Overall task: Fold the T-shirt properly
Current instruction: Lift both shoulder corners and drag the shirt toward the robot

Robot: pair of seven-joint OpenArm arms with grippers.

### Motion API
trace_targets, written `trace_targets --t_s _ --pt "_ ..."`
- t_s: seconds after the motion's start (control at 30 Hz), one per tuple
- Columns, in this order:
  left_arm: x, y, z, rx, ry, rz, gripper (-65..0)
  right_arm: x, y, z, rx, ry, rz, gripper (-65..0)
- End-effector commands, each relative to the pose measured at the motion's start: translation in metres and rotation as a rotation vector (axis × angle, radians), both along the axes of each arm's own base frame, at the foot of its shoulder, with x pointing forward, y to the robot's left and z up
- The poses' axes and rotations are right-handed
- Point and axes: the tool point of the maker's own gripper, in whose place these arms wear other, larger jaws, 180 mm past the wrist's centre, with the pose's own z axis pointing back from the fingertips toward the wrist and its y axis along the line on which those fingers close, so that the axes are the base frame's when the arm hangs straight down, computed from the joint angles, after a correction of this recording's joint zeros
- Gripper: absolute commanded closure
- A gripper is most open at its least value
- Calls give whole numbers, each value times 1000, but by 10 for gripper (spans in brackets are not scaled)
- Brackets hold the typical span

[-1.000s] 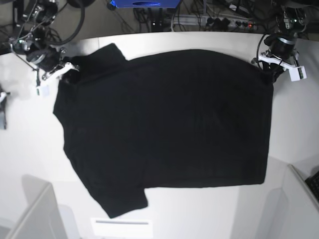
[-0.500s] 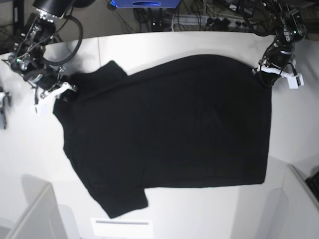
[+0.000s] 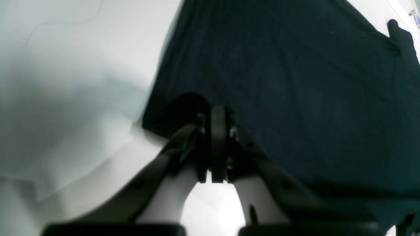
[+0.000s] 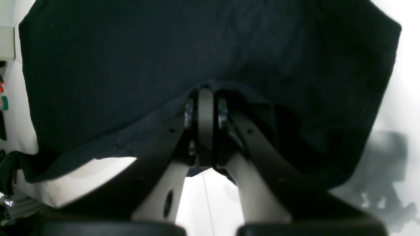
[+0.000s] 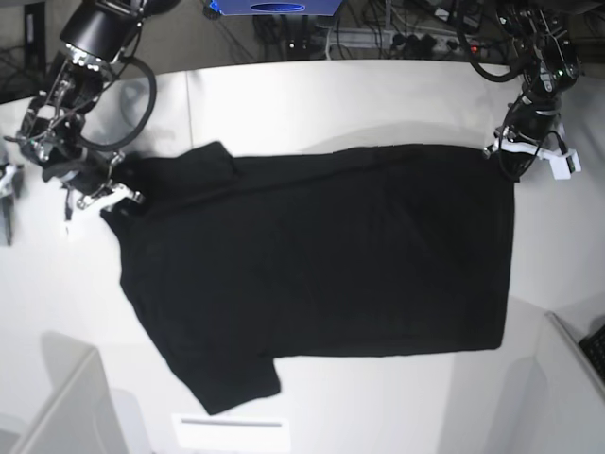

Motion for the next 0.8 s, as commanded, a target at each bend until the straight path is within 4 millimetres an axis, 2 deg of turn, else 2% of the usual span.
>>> trace_targets --t_s 0.0,0.2,0.4,0.6,0.7,0.77 --pt "8 4 12 17 -43 1 0 13 -4 14 0 -56 -9 0" --pt "18 5 18 14 -70 4 0 24 -9 16 6 -59 -13 0" --pt "22 13 10 -10 -54 57 0 30 -9 12 27 -48 -18 0" --pt "26 17 11 -18 -56 90 0 41 -7 13 47 -54 -17 0" --pt "26 18 11 -14 -54 89 0 48 15 12 45 -48 56 0" --pt "29 18 13 -14 -63 89 0 52 22 15 43 -56 76 0"
